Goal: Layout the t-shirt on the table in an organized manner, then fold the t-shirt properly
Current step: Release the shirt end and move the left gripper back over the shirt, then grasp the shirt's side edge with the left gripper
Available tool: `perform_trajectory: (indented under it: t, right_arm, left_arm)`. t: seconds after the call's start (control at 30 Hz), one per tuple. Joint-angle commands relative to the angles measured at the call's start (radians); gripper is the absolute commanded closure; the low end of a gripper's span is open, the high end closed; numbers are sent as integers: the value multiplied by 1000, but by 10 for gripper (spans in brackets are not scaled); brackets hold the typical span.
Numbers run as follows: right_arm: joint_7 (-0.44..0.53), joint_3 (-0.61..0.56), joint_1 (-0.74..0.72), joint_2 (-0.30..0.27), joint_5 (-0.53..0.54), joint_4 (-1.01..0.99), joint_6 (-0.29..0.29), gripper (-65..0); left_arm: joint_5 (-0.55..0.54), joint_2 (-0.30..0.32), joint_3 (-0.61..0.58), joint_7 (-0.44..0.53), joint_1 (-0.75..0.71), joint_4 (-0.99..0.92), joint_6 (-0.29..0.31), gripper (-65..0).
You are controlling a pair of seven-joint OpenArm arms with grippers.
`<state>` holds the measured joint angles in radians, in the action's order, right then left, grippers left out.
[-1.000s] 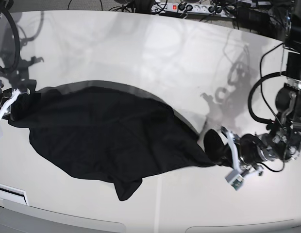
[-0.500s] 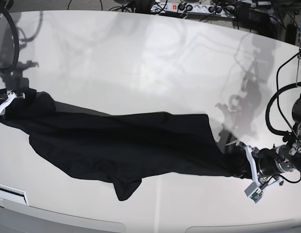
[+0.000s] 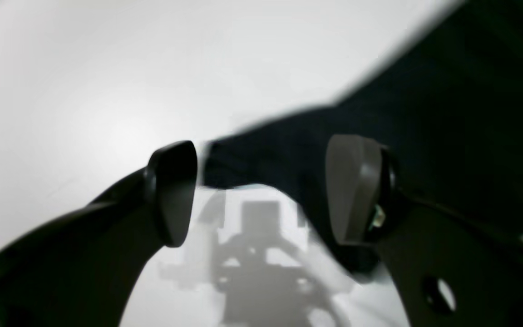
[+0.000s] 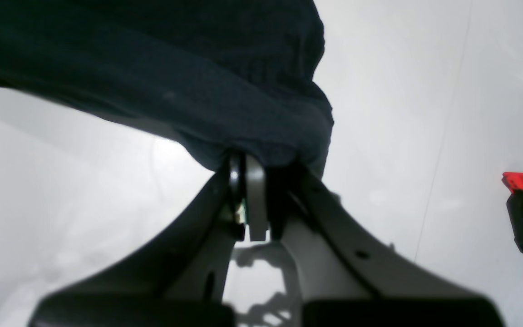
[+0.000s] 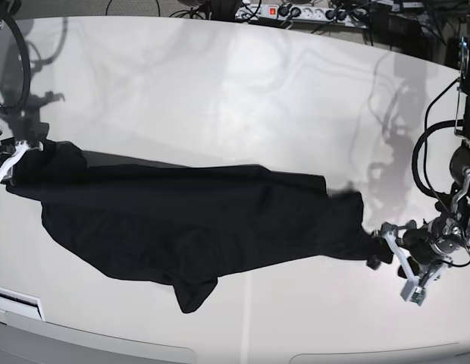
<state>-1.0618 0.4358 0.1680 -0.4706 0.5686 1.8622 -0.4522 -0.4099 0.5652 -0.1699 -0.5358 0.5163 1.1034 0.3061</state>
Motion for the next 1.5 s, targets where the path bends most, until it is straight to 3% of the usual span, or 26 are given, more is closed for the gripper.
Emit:
perform_trajectory:
  t: [0.0,0.07,0.13,0.3,0.47,0.63,0.7,0.8,0.93,1.1,1.2,1.3,1.47]
  right_arm:
    - [18,10,-13,-23,7,14,0,0]
    - [19,10,-13,-23,8,14,0,0]
    - [19,9,-13,-23,8,14,0,0]
    - [22,9,-13,-23,16,14,-1,0]
    - [25,9,-13,-23,47,14,-2,0]
    - [31,9,-13,-23,92,14,-40,0]
    - [31,9,-13,-23,103,14,-38,0]
    - [31,9,-14,-23,112,14,-39,0]
    - [30,9,-13,-23,112,14,-40,0]
    - [30,9,-13,-23,112,14,-48,0]
    - [30,9,-13,-23,112,14,-48,0]
    - [27,9,-13,-23,112,14,-50,0]
    - [23,9,-13,-23,112,14,-49,0]
  left_arm:
    - [-6,18,10,10,41,14,-26,-447]
    - [-29,16,10,-87,62,14,-79,-447]
    - [-130,16,10,-211,75,14,-65,-446]
    - [-414,16,10,-429,31,15,198,-445]
    - [-609,10,10,-454,-76,16,305,-445]
    - [-613,-56,10,-457,-171,16,392,-445]
    - [-573,-98,10,-456,-193,16,392,-436]
    - [-429,-164,6,-429,-198,16,392,-375]
    - [-139,-224,-6,-234,-194,16,392,-354]
    - [161,-232,-169,-87,-192,16,392,-355]
    - [308,-230,-285,9,-189,16,258,-355]
    - [376,-230,-359,75,-187,15,142,-355]
    - [452,-233,-399,114,-183,6,118,-355]
